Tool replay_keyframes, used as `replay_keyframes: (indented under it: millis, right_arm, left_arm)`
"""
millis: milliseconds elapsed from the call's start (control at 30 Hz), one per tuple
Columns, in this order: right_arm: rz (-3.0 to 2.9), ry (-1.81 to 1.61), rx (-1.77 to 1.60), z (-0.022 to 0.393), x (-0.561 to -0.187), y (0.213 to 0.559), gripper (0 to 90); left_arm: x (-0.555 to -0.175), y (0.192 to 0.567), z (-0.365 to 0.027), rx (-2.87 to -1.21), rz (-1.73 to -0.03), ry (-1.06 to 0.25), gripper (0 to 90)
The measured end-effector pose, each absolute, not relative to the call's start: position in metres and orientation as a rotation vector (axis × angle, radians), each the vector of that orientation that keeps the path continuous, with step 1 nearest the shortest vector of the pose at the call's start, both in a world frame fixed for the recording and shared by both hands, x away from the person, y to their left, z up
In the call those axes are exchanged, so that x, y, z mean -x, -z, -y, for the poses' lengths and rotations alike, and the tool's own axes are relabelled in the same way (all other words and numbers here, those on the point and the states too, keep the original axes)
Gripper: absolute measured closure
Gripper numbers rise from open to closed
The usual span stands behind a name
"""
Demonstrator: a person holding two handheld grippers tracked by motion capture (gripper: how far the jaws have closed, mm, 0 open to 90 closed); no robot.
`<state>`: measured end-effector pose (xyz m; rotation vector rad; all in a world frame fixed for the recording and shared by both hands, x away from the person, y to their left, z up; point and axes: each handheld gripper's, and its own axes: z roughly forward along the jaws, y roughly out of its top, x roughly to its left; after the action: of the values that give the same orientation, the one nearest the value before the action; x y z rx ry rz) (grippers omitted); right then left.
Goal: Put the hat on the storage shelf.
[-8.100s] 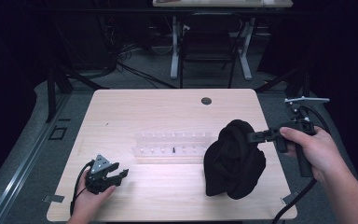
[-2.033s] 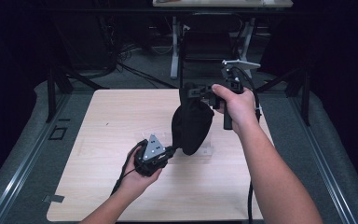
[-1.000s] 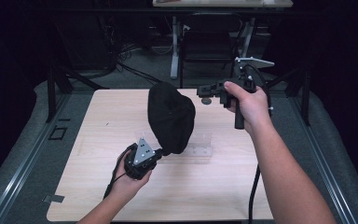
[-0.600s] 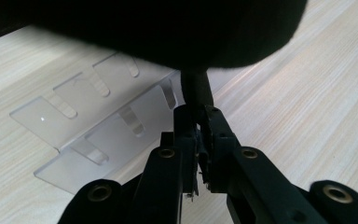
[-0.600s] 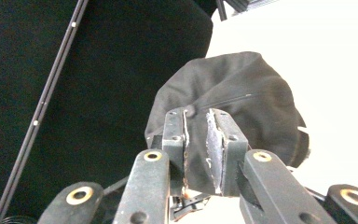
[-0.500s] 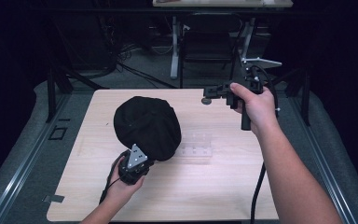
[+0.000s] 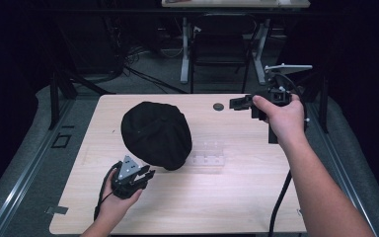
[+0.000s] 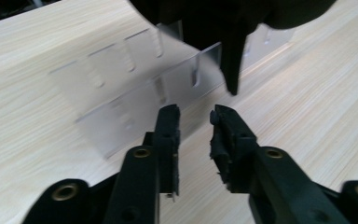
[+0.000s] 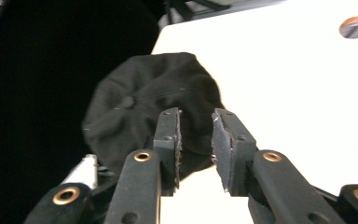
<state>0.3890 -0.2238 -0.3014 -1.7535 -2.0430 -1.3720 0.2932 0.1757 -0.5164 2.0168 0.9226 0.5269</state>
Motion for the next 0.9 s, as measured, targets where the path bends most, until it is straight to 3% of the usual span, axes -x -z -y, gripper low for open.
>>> replay_keyframes:
  millis: [200, 333, 900]
  right_arm:
    - [2.212, 1.304, 1.823, 0.227, -0.378, 0.304, 67.6]
    - [2.25, 1.295, 1.839, 0.232, -0.371, 0.309, 64.1]
    - [2.377, 1.267, 1.925, 0.253, -0.323, 0.364, 58.5]
  left_arm:
    - [-0.291, 0.518, -0.198, -1.979, -0.999, -0.537, 59.8]
    - [-0.293, 0.524, -0.209, -1.918, -1.053, -0.471, 55.1]
    - [-0.292, 0.537, -0.214, -1.933, -1.038, -0.475, 50.6]
